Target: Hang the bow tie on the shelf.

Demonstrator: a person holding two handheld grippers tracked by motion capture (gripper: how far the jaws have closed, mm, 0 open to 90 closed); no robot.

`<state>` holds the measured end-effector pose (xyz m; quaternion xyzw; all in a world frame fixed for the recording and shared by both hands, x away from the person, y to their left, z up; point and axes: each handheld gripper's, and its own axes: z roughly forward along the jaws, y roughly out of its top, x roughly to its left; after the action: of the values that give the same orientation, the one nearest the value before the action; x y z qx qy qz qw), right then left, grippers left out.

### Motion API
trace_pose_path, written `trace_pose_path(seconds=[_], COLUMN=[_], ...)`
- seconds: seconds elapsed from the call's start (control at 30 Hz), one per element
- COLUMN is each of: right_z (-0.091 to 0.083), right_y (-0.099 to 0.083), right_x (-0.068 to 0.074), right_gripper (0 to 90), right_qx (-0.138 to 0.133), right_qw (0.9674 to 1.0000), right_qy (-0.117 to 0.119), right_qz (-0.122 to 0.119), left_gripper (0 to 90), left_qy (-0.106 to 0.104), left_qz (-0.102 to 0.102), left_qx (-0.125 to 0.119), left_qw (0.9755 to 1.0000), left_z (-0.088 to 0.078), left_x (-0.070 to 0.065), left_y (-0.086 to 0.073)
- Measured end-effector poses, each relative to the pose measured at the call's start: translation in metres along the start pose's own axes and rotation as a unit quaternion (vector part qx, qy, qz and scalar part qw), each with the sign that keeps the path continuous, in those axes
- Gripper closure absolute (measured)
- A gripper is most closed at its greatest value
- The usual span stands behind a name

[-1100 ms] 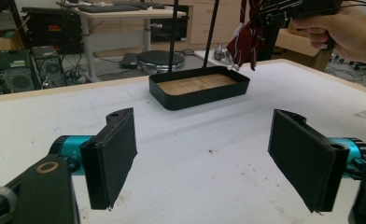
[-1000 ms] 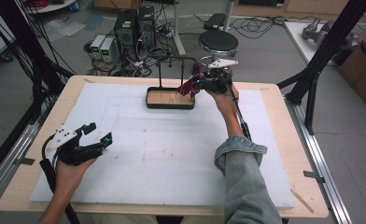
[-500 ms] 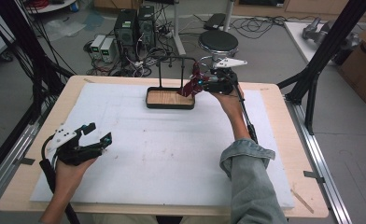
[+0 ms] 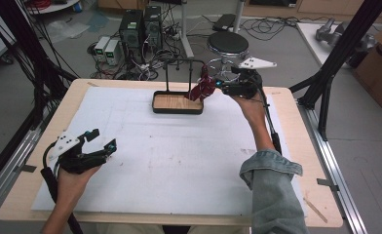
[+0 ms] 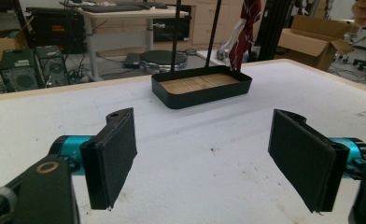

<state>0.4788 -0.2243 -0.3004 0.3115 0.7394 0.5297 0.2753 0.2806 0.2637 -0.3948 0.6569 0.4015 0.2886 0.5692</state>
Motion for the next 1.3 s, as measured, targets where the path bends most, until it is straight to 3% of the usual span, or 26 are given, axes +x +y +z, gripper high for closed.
trace_pose_path(seconds=[0.13,0.23,0.3,0.33,0.5,0.6,0.7,1.1,1.13,1.3], right_z=[-0.018,-0.024,-0.032,-0.042,-0.063,-0.076,-0.083,-0.137,-0.146,-0.163], right_y=[-0.006,-0.007,-0.006,-0.007,-0.007,-0.010,-0.012,-0.052,-0.059,-0.076], right_x=[0.000,-0.001,-0.001,0.002,0.004,0.009,0.011,0.024,0.027,0.036], right_gripper=[14.4,11.6,11.7,11.6,10.3,10.4,10.4,10.3,10.4,10.3], right_qx=[-0.012,-0.004,-0.010,-0.032,-0.030,-0.061,-0.064,-0.094,-0.105,-0.119], right_qw=[0.9998,0.9999,0.9998,0.9991,0.9990,0.9969,0.9965,0.9918,0.9900,0.9872], right_qy=[-0.014,-0.013,-0.011,-0.025,-0.031,-0.047,-0.052,-0.080,-0.087,-0.098], right_qz=[0.001,0.008,0.013,0.006,0.016,0.013,0.014,0.032,0.036,0.041], left_gripper=[23.6,23.6,23.6,23.6,23.5,23.5,23.5,23.5,23.5,23.4], left_qy=[0.000,0.000,0.000,0.000,0.000,0.002,0.003,0.007,0.008,0.007], left_qz=[0.004,0.004,0.003,0.004,0.005,0.007,0.005,0.006,0.006,0.009], left_qx=[0.001,0.001,0.003,0.003,0.006,0.007,0.005,0.007,0.007,0.008], left_qw=[1.0000,1.0000,1.0000,1.0000,1.0000,1.0000,1.0000,0.9999,0.9999,0.9999], left_z=[0.000,0.001,0.002,0.002,0.003,0.003,0.003,0.003,0.003,0.004], left_x=[0.000,0.000,0.000,0.000,0.000,0.001,0.001,0.002,0.002,0.001], left_y=[0.000,0.000,-0.001,-0.001,-0.001,-0.002,-0.002,-0.002,-0.002,-0.002])
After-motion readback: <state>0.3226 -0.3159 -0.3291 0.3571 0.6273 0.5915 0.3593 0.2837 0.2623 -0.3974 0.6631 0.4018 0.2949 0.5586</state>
